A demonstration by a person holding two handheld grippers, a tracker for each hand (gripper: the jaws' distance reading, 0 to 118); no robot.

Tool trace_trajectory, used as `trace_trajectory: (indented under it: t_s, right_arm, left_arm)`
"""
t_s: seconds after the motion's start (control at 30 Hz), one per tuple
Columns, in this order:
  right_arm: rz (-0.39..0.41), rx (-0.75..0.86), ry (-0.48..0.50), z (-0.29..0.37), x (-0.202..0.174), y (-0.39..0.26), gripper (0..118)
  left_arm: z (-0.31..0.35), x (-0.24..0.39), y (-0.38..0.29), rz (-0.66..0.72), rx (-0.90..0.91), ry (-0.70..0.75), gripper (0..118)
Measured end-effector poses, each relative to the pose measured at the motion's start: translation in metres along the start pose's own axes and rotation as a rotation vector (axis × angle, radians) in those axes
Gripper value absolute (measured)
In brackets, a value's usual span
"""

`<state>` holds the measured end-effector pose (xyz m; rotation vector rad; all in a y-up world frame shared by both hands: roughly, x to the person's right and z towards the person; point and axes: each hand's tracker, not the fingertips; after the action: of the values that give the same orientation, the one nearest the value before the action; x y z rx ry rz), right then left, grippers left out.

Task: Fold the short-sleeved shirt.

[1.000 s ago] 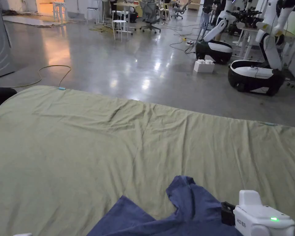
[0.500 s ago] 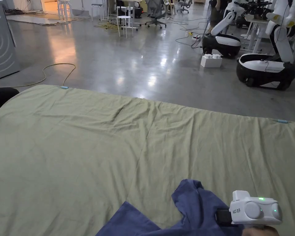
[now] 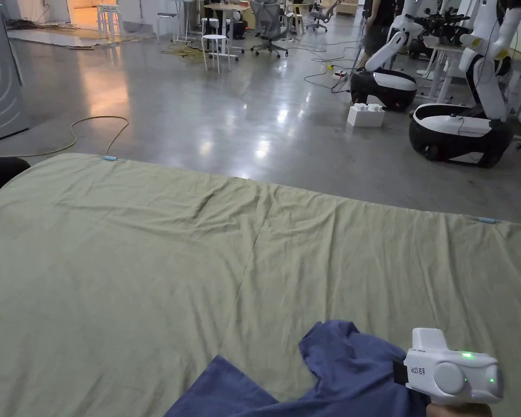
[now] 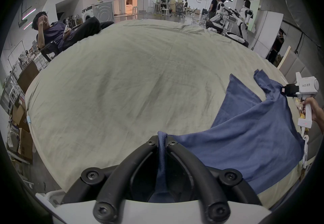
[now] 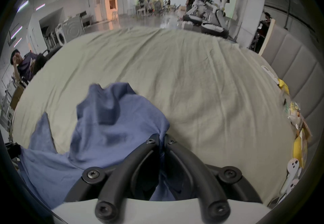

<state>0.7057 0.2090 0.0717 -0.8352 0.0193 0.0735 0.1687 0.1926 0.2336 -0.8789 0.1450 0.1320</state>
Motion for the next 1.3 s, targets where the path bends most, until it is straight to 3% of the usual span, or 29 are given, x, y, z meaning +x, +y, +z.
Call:
trace_trajectory:
  t_s: [0.2,0.27,0.53,0.87,0.97,1.07,1.13,1.3]
  right_arm:
    - [-0.043,0.182,-0.031,0.085,0.014,0.012,5]
    - [-0.021,0.248,-0.070,0.116,0.018,0.019,5]
    - [-0.062,0.445,-0.155,0.230,0.056,0.054,5]
    - [-0.024,0.681,-0.311,0.325,0.101,0.114,5]
    - [-0.050,0.703,-0.317,0.339,0.108,0.132,5]
    - [-0.012,0.737,-0.374,0.360,0.100,0.149,5]
    - [-0.067,0.745,-0.335,0.374,0.093,0.156,5]
    - [-0.023,0.764,-0.365,0.390,0.078,0.186,5]
  left_arm:
    - [0.026,0.007,0.034,0.007,0.111,-0.072,7]
    - [0.042,0.014,0.049,-0.005,0.164,-0.093,7]
    - [0.114,0.052,0.147,-0.074,0.375,-0.159,7]
    - [0.191,0.102,0.263,-0.158,0.552,-0.211,7]
    - [0.206,0.112,0.290,-0.169,0.575,-0.214,7]
    - [0.217,0.121,0.321,-0.199,0.578,-0.199,7]
    - [0.222,0.124,0.336,-0.204,0.588,-0.193,7]
    - [0.224,0.125,0.371,-0.175,0.605,-0.192,7]
